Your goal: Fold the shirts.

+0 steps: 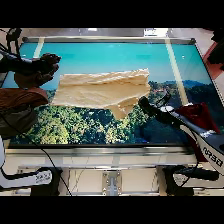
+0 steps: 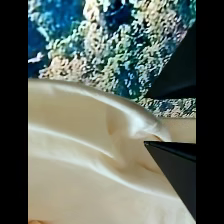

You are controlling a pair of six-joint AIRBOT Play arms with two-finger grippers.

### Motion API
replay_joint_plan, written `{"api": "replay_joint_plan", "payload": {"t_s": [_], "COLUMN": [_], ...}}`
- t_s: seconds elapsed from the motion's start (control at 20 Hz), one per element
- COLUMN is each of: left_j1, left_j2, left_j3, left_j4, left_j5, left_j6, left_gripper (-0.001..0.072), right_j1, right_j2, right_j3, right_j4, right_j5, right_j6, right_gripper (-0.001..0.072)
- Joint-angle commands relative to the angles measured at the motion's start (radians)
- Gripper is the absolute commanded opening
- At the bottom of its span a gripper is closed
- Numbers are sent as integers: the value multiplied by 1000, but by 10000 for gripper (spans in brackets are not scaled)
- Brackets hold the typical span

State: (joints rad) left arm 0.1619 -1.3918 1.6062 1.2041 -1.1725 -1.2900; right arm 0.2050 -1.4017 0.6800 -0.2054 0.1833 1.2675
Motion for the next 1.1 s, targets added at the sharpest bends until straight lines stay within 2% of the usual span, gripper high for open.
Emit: {"api": "replay_joint_plan", "payload": {"t_s": [0.0,0.3,0.35,0.4,0.45,0.65,0.8,0.9,0.95,1.05], "left_j1": [0,0,0,0,0,0,1,27,53,100], "left_j2": [0,0,0,0,0,1,4,6,6,7], "left_j3": [0,0,0,0,0,0,-16,-102,-179,-349], "left_j4": [0,1,2,6,13,47,121,160,158,123], "left_j5": [0,0,0,0,2,0,-16,-11,21,138], "left_j6": [1,8,8,8,9,8,4,-51,-108,-304], "left_gripper": [696,696,696,696,696,696,696,696,695,695], "right_j1": [0,0,0,0,-3,-2,-3,-4,-6,-13], "right_j2": [-2,-96,-107,-106,-106,-91,-19,37,58,85], "right_j3": [1,53,76,95,118,203,214,213,213,213], "right_j4": [11,27,26,26,26,2,-129,-208,-217,-218], "right_j5": [-13,34,40,34,36,59,84,114,138,196], "right_j6": [0,-11,-19,-50,-89,-115,-113,-112,-112,-112], "right_gripper": [333,331,298,151,36,34,34,33,34,34]}}
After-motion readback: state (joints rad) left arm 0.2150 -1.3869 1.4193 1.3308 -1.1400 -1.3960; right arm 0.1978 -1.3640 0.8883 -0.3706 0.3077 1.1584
